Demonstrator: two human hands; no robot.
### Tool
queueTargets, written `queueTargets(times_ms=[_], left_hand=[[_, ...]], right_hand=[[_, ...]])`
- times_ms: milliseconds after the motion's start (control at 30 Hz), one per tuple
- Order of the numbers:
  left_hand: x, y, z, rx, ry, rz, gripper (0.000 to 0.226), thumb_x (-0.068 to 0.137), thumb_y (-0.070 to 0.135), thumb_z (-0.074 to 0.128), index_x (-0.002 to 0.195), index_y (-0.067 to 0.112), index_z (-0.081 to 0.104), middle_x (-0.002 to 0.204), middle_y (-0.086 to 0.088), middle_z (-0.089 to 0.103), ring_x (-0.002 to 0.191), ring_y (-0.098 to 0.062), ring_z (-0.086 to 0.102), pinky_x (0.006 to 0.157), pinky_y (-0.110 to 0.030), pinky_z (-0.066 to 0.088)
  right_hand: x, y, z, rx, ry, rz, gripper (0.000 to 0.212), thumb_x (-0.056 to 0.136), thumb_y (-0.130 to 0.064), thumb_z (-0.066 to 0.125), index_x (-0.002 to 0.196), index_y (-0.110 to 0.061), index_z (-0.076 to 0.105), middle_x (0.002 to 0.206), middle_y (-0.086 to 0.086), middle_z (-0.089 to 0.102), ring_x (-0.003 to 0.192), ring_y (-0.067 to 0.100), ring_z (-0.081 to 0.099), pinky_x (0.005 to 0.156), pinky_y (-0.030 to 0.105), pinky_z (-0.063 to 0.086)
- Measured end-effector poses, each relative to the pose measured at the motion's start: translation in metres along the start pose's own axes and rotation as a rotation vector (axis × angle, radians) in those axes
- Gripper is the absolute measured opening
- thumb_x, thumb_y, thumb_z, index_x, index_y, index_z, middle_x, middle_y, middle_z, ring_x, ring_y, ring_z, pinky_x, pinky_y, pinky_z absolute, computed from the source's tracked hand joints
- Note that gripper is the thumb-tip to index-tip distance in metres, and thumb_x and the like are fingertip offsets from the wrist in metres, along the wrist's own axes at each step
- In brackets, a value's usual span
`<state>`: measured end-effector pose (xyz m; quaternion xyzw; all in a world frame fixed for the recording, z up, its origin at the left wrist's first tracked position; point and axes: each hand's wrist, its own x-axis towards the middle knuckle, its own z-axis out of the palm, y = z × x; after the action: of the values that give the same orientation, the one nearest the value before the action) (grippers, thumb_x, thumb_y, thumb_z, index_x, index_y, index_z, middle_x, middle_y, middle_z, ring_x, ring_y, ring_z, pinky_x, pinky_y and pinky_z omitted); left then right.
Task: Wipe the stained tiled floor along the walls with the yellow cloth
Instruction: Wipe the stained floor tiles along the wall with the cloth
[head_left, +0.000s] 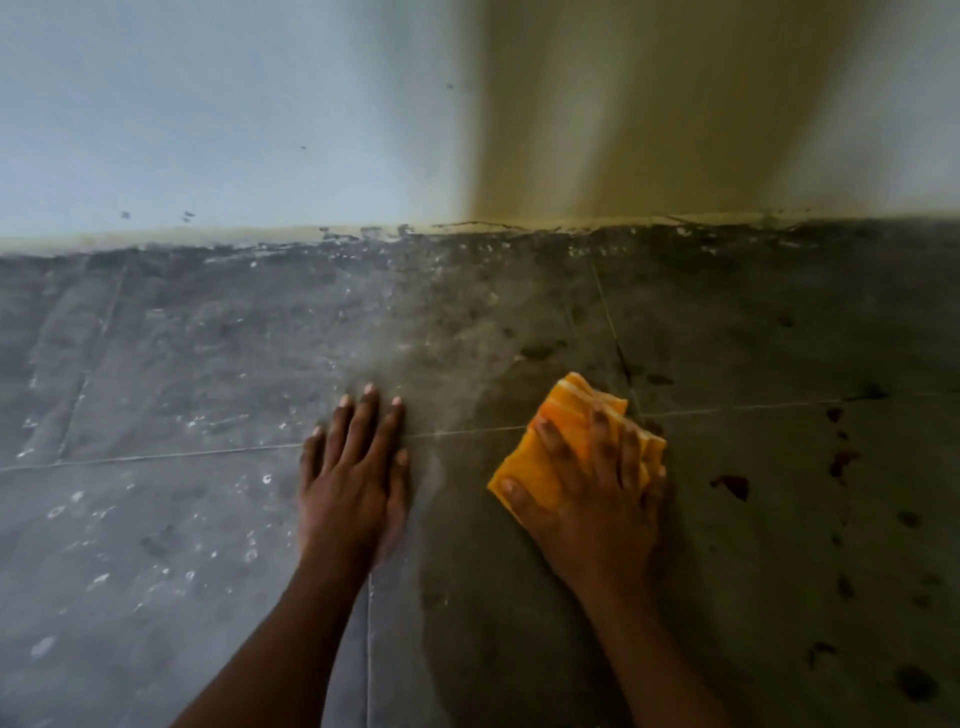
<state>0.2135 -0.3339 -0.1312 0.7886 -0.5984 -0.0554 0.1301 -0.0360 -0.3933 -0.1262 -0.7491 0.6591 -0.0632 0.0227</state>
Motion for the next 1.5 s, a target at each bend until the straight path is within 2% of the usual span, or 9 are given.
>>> queueTargets(times_ms=[133, 367, 567, 800, 933, 1033, 1167, 1267, 1500], left_hand=[[0.001, -0.007, 0.009, 0.024, 0.048, 0.018, 0.062, 0.107, 0.046, 0.028, 0.166, 0.029, 0.024, 0.176, -0.004, 0.017, 0.163, -0.027, 0.014, 0.127, -0.055, 0.022], [0.004, -0.003, 0.004, 0.026, 0.089, -0.014, 0.06, 0.102, 0.04, 0.037, 0.16, 0.026, 0.043, 0.173, -0.001, 0.028, 0.159, -0.023, 0.029, 0.12, -0.053, 0.03], [0.005, -0.001, 0.003, 0.026, 0.009, -0.036, 0.066, 0.103, 0.044, 0.035, 0.167, 0.031, 0.025, 0.177, 0.004, 0.017, 0.164, -0.02, 0.014, 0.126, -0.05, 0.019], [0.002, -0.001, 0.001, 0.024, 0.018, -0.046, 0.065, 0.102, 0.043, 0.037, 0.165, 0.03, 0.032, 0.176, 0.003, 0.02, 0.163, -0.022, 0.02, 0.123, -0.053, 0.027], [0.005, 0.0, -0.001, 0.026, 0.004, -0.033, 0.065, 0.102, 0.042, 0.036, 0.165, 0.028, 0.03, 0.176, 0.002, 0.02, 0.163, -0.022, 0.018, 0.125, -0.053, 0.023], [0.004, 0.001, -0.001, 0.052, -0.019, -0.045, 0.064, 0.104, 0.042, 0.035, 0.166, 0.029, 0.027, 0.176, 0.002, 0.018, 0.163, -0.023, 0.016, 0.125, -0.053, 0.023], [0.008, 0.0, -0.003, 0.061, -0.054, -0.039, 0.063, 0.106, 0.042, 0.033, 0.167, 0.029, 0.025, 0.177, 0.002, 0.017, 0.164, -0.024, 0.015, 0.125, -0.055, 0.025], [0.006, 0.003, -0.004, 0.073, -0.068, -0.047, 0.063, 0.106, 0.043, 0.033, 0.167, 0.029, 0.025, 0.177, 0.001, 0.017, 0.163, -0.024, 0.016, 0.124, -0.056, 0.026], [0.002, -0.001, -0.004, 0.052, -0.057, -0.054, 0.065, 0.106, 0.044, 0.032, 0.168, 0.031, 0.019, 0.178, 0.003, 0.01, 0.165, -0.021, 0.007, 0.128, -0.052, 0.018]], right_hand=[[0.09, -0.06, 0.012, 0.172, 0.078, 0.378, 0.078, 0.084, -0.085, 0.036, 0.153, -0.049, 0.041, 0.173, 0.009, 0.015, 0.158, 0.043, 0.006, 0.121, 0.072, 0.002], [0.059, -0.084, 0.009, 0.064, 0.003, -0.164, 0.071, 0.088, -0.083, 0.039, 0.154, -0.057, 0.034, 0.174, -0.001, 0.018, 0.158, 0.037, 0.019, 0.12, 0.065, 0.023], [0.175, -0.079, 0.009, 0.172, -0.029, 0.388, 0.071, 0.092, -0.08, 0.03, 0.157, -0.052, 0.031, 0.175, 0.007, 0.003, 0.158, 0.045, -0.001, 0.122, 0.072, 0.001], [0.153, -0.102, 0.011, 0.102, -0.146, -0.339, 0.068, 0.089, -0.084, 0.031, 0.153, -0.062, 0.027, 0.175, -0.006, 0.009, 0.161, 0.033, 0.003, 0.125, 0.062, 0.01], [0.178, -0.019, -0.006, 0.075, -0.181, 0.145, 0.08, 0.087, -0.087, 0.016, 0.16, -0.055, 0.013, 0.175, 0.006, -0.003, 0.159, 0.043, -0.001, 0.124, 0.069, 0.007], [0.236, -0.074, -0.002, 0.218, -0.144, 0.516, 0.08, 0.095, -0.075, 0.031, 0.164, -0.041, 0.009, 0.173, 0.013, -0.015, 0.155, 0.051, -0.016, 0.118, 0.076, -0.004], [0.232, -0.169, 0.012, 0.179, -0.215, -0.011, 0.076, 0.097, -0.074, 0.034, 0.164, -0.044, 0.012, 0.175, 0.008, -0.009, 0.158, 0.044, -0.015, 0.122, 0.07, -0.007], [0.174, -0.139, 0.01, 0.136, -0.193, -0.314, 0.07, 0.096, -0.075, 0.036, 0.16, -0.053, 0.019, 0.175, 0.001, 0.006, 0.16, 0.037, 0.0, 0.125, 0.062, 0.001], [0.255, -0.032, -0.004, 0.184, -0.149, 0.409, 0.075, 0.097, -0.073, 0.03, 0.164, -0.042, 0.012, 0.174, 0.012, -0.01, 0.157, 0.048, -0.012, 0.12, 0.074, -0.004]])
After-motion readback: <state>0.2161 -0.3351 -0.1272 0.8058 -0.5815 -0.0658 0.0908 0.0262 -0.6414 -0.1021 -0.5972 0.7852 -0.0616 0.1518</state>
